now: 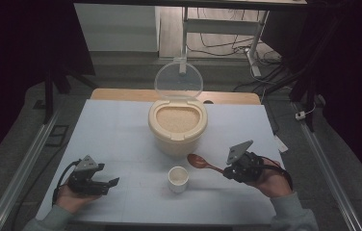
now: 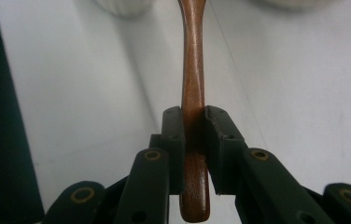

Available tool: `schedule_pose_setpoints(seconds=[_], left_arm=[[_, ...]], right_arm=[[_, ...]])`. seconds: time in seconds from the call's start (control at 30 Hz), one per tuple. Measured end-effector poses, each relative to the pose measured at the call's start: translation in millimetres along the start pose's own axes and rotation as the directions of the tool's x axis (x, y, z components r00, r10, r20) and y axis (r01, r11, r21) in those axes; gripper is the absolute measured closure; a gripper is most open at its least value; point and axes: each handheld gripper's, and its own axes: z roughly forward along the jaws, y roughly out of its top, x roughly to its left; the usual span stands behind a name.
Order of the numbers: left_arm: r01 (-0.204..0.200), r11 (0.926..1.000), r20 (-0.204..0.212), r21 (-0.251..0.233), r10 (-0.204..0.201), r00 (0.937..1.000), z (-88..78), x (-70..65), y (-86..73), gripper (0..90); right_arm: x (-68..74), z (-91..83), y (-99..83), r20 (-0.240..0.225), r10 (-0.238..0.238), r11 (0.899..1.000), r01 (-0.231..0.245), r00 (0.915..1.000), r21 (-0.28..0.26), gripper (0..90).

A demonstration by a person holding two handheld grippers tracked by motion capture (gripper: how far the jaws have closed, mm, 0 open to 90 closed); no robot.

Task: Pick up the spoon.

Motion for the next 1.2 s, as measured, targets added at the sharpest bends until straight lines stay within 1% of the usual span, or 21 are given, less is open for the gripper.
schedule_pose_setpoints(seconds=[0.13,0.2,0.23,0.27,0.37,0.4,0.43,0.5,0.53,0.57,0.6,0.73,0.77,0.83,0.87,0.93,0.97,1.07,1.1,1.17,1.2], left_arm=[[-0.002,1.0000,0.000,0.000,0.002,1.0000,-0.4,-1.1,0.1,16.7],[-0.001,1.0000,0.001,0.000,0.001,1.0000,-0.6,-1.7,0.0,16.7],[-0.001,1.0000,0.001,0.000,0.001,1.0000,-0.8,-2.1,0.1,16.7],[-0.001,1.0000,0.001,0.000,0.001,1.0000,-0.8,-2.5,0.1,16.7],[-0.007,1.0000,0.000,-0.002,0.007,1.0000,-1.6,-3.5,0.9,16.7],[-0.008,1.0000,0.001,-0.006,0.008,1.0000,-2.4,-4.4,1.4,16.7],[-0.012,0.9999,0.001,-0.008,0.012,0.9999,-3.2,-5.5,2.1,16.7],[-0.022,0.9996,0.003,-0.016,0.022,0.9997,-4.8,-7.8,4.1,16.7],[-0.030,0.9993,0.010,-0.023,0.030,0.9995,-6.3,-10.2,6.3,16.7],[-0.030,0.9993,0.010,-0.023,0.030,0.9995,-6.3,-10.2,6.3,16.7],[-0.032,0.9991,0.014,-0.027,0.033,0.9994,-7.2,-11.5,7.5,16.7],[-0.052,0.9974,0.032,-0.049,0.054,0.9980,-13.1,-18.4,15.3,16.7],[-0.060,0.9966,0.035,-0.057,0.062,0.9974,-15.2,-20.7,17.9,16.8],[-0.076,0.9946,0.045,-0.071,0.079,0.9958,-19.1,-25.0,23.4,16.8],[-0.080,0.9938,0.052,-0.077,0.084,0.9951,-20.7,-26.9,26.0,17.1],[-0.085,0.9928,0.066,-0.085,0.091,0.9937,-22.9,-29.6,30.6,17.3],[-0.083,0.9926,0.072,-0.089,0.090,0.9933,-23.4,-30.8,32.6,17.3],[-0.086,0.9921,0.081,-0.092,0.094,0.9923,-24.7,-33.5,37.5,17.7],[-0.091,0.9910,0.088,-0.098,0.100,0.9911,-25.9,-35.8,41.7,17.9],[-0.094,0.9903,0.091,-0.102,0.103,0.9905,-26.5,-37.7,44.7,18.0],[-0.102,0.9890,0.096,-0.107,0.113,0.9890,-27.7,-40.5,49.2,18.3]], right_arm=[[9.2,0.6,14.6,-0.008,-0.042,0.999,0.041,0.9991,-0.016,77.7],[14.8,3.4,24.0,-0.016,-0.069,0.997,0.069,0.9975,-0.025,77.7],[14.8,3.4,24.0,-0.016,-0.069,0.997,0.069,0.9975,-0.025,77.7],[18.1,5.8,29.7,-0.023,-0.085,0.996,0.085,0.9961,-0.029,77.7],[21.9,9.3,37.3,-0.034,-0.102,0.994,0.101,0.9941,-0.032,77.7],[21.9,9.3,37.3,-0.034,-0.102,0.994,0.101,0.9941,-0.032,77.7],[24.4,11.5,41.9,-0.040,-0.115,0.993,0.113,0.9926,-0.031,77.7],[25.6,12.6,44.1,-0.042,-0.118,0.993,0.117,0.9921,-0.029,77.7],[27.5,14.5,48.5,-0.041,-0.131,0.991,0.130,0.9905,-0.026,77.7],[27.5,14.5,48.5,-0.041,-0.131,0.991,0.130,0.9905,-0.026,77.7],[29.1,16.4,53.0,-0.047,-0.142,0.990,0.141,0.9888,-0.020,77.7],[31.9,19.9,59.9,-0.050,-0.151,0.988,0.151,0.9872,-0.011,77.7],[33.5,21.6,64.5,-0.047,-0.167,0.986,0.167,0.9849,-0.006,77.7],[34.6,22.2,66.7,-0.048,-0.168,0.986,0.168,0.9846,-0.005,77.7],[35.9,23.1,71.7,-0.054,-0.174,0.985,0.174,0.9833,0.000,77.7],[36.6,23.5,74.3,-0.051,-0.175,0.985,0.175,0.9833,0.004,77.7],[36.5,24.2,76.9,-0.055,-0.183,0.983,0.184,0.9816,0.010,77.7],[36.8,26.7,84.2,-0.051,-0.194,0.981,0.195,0.9797,0.008,77.7],[36.5,27.6,85.4,-0.053,-0.196,0.980,0.197,0.9792,0.009,77.7],[36.2,27.8,86.5,-0.050,-0.198,0.980,0.199,0.9789,0.014,77.7],[36.1,28.6,88.8,-0.049,-0.201,0.979,0.202,0.9783,0.013,77.7]])
